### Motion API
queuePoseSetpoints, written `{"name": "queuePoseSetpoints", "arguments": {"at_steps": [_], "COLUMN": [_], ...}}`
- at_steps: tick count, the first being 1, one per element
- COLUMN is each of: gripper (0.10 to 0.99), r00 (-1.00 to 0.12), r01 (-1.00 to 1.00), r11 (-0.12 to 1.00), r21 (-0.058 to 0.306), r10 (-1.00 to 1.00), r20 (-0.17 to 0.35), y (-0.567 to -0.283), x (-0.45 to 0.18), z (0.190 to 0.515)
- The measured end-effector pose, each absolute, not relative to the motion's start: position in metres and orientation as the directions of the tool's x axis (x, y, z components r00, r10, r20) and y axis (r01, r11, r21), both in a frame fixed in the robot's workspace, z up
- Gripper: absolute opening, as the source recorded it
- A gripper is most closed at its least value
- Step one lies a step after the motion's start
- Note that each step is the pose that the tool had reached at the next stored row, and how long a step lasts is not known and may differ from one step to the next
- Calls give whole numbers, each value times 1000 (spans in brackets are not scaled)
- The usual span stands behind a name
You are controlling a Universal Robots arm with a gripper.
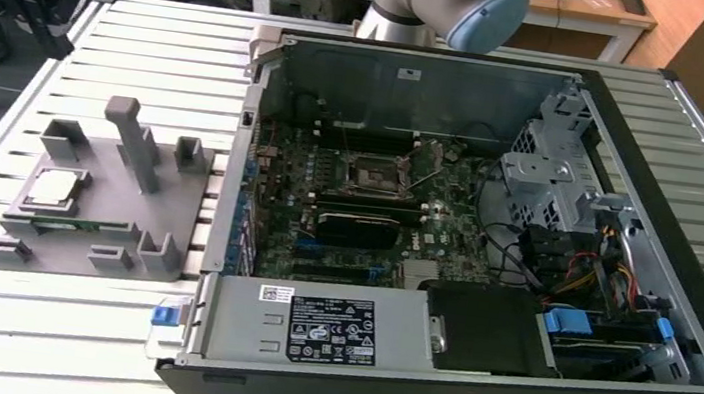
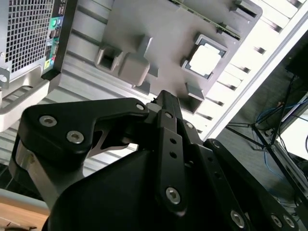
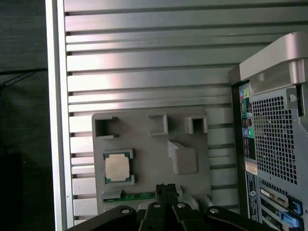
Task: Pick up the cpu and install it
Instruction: 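Reach for the cpu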
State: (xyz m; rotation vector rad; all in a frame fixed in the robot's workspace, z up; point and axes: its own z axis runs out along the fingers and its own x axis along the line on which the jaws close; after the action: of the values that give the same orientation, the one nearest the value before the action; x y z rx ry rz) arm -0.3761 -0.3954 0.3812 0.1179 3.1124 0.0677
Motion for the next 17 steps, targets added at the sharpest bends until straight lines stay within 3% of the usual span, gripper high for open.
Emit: {"name": "queuePoseSetpoints", "arguments": {"at_steps": [17], "gripper": [106], "r00": [-997], "r01": [75], "r11": [996], "r21": [44], "r10": [76], "r20": [-19], "y": [-395], "x": [-443], "z": [378]}}
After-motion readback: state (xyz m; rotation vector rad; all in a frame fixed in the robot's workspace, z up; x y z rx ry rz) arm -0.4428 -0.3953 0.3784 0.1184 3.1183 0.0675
